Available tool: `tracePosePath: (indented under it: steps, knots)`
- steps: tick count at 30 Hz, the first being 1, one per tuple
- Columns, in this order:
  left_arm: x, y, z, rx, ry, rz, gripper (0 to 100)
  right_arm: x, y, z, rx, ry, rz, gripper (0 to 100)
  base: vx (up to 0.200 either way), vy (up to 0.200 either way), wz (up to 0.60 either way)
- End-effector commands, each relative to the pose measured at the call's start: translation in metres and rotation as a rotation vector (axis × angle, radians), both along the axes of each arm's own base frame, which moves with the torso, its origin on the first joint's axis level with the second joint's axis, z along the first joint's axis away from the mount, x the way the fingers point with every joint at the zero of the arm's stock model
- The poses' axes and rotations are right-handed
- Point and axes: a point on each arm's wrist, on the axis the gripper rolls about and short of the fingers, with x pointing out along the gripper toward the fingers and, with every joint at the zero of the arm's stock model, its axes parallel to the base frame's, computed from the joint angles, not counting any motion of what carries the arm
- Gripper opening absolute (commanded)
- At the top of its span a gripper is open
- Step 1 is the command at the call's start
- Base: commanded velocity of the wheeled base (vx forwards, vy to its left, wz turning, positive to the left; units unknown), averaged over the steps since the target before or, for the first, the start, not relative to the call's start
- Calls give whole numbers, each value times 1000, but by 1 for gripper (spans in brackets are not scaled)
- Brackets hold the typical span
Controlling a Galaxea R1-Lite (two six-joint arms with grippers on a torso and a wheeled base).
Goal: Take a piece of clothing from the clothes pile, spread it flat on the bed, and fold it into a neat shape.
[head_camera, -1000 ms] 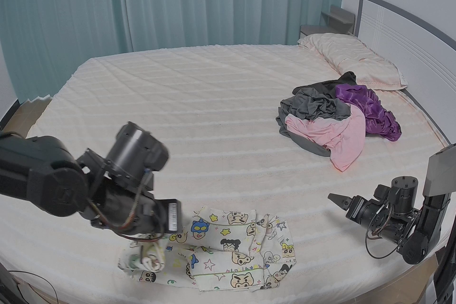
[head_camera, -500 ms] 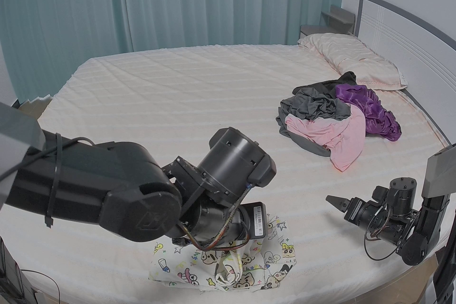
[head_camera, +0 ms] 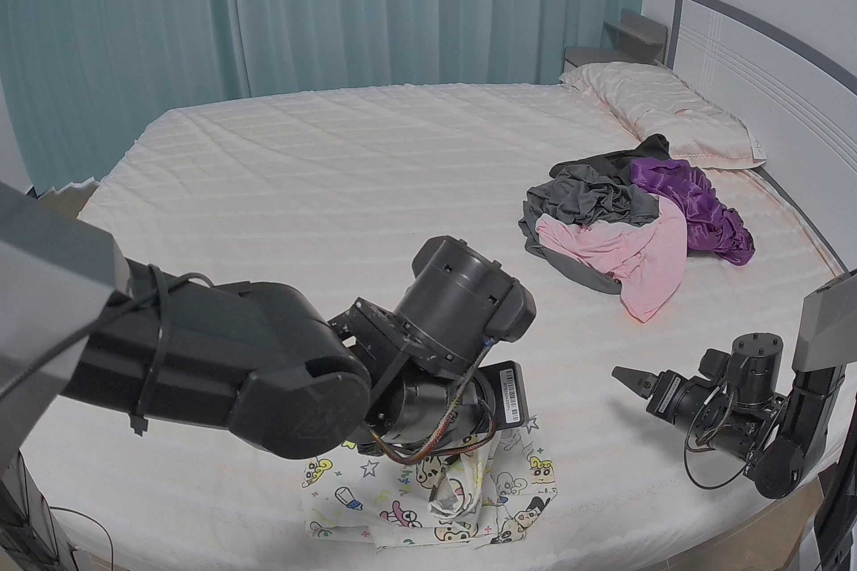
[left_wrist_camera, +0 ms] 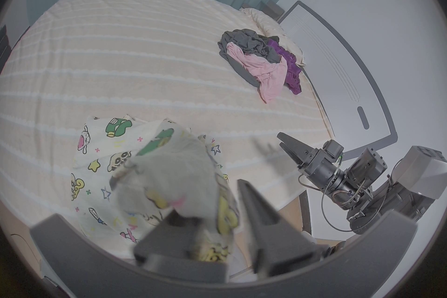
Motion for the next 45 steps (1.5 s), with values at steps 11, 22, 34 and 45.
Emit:
tracePosePath:
  steps: [11,22,34,45]
  knots:
    - [-1,-2,-6,1,24,22,100,0,0,-2,0,4,3,100,0,0,0]
    - [-7,27,-14,47,62,58,100,0,0,-2,1,8,3,100,0,0,0]
    - [-41,130,-48,-66,150,130,100,-2,5,-6,3,27,21,100,0,0,0]
    - [-59,157,-75,-48,194,172,100,-3,10,-17,-2,72,40,100,-164,0,0]
